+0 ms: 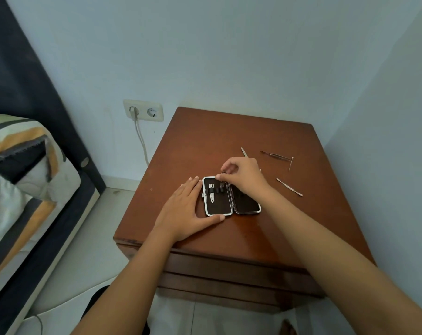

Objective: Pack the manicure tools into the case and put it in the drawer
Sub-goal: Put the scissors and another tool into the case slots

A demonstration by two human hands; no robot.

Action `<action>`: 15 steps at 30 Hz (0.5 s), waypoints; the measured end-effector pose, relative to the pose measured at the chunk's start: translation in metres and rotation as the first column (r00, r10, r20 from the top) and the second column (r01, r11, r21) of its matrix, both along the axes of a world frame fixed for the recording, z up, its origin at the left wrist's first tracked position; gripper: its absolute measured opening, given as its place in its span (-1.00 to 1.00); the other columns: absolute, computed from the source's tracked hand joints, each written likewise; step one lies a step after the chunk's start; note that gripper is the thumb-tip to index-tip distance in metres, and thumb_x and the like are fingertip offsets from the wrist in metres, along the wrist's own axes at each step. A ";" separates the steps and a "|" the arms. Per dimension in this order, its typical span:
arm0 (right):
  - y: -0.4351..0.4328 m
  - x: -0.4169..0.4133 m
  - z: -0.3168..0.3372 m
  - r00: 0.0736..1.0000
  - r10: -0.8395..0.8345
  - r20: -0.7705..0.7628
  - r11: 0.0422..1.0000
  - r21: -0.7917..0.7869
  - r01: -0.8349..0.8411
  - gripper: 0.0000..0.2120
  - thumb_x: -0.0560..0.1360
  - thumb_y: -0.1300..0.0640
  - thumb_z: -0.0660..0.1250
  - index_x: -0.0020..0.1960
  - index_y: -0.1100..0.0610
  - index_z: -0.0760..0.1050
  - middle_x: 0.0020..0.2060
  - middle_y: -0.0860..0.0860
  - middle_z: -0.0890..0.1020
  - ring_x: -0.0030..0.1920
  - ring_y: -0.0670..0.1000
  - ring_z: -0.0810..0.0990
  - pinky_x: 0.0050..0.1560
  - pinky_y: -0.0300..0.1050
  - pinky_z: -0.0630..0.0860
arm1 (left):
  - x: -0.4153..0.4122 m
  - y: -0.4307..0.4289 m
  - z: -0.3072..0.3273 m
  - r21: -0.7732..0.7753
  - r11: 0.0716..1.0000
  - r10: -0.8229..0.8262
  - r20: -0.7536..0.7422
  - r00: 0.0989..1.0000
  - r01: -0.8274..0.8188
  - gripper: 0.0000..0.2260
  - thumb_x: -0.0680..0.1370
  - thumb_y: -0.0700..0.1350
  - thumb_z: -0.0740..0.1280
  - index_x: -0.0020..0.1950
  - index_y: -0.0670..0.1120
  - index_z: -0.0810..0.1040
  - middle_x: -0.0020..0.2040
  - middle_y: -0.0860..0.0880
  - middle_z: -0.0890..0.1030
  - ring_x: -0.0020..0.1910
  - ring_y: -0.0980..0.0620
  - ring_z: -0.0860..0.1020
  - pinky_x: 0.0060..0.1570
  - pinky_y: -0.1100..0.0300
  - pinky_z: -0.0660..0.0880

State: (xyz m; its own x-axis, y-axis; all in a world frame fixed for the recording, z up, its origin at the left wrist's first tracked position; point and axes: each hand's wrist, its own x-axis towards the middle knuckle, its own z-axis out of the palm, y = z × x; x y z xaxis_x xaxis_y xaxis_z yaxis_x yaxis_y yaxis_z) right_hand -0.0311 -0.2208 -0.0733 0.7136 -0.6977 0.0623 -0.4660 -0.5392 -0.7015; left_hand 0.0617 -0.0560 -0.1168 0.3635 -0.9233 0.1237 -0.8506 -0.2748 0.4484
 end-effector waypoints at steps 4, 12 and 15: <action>0.001 0.002 0.003 0.989 0.084 -0.121 0.995 -0.047 -0.090 -0.79 0.34 0.12 0.50 -0.07 0.22 0.65 -0.19 0.16 0.69 -0.20 -0.04 0.53 -0.12 -0.27 0.41 | 0.001 -0.001 -0.001 -0.001 1.000 0.006 -0.015 1.000 -0.006 -0.06 0.32 0.48 0.17 0.54 -0.02 0.02 0.56 0.06 0.04 0.52 0.14 -0.04 0.41 0.24 -0.12; 0.013 -0.006 -0.003 0.968 0.185 -0.170 0.966 -0.149 -0.211 -0.80 0.45 0.25 0.37 0.06 0.25 0.61 0.02 0.18 0.61 -0.08 0.12 0.64 0.09 0.00 0.54 | 0.001 -0.002 -0.004 -0.001 1.000 0.000 -0.005 1.000 0.000 -0.03 0.31 0.49 0.13 0.54 -0.03 0.00 0.56 0.04 0.04 0.52 0.13 -0.05 0.44 0.21 -0.12; 0.014 -0.005 -0.004 0.975 0.159 -0.158 0.975 -0.131 -0.180 -0.82 0.43 0.26 0.38 0.03 0.24 0.62 -0.02 0.18 0.61 -0.09 0.12 0.64 0.07 0.05 0.55 | 0.001 -0.002 -0.005 -0.006 1.000 -0.007 0.007 1.000 0.007 -0.04 0.31 0.50 0.12 0.54 -0.03 -0.01 0.56 0.05 0.03 0.52 0.13 -0.05 0.45 0.19 -0.11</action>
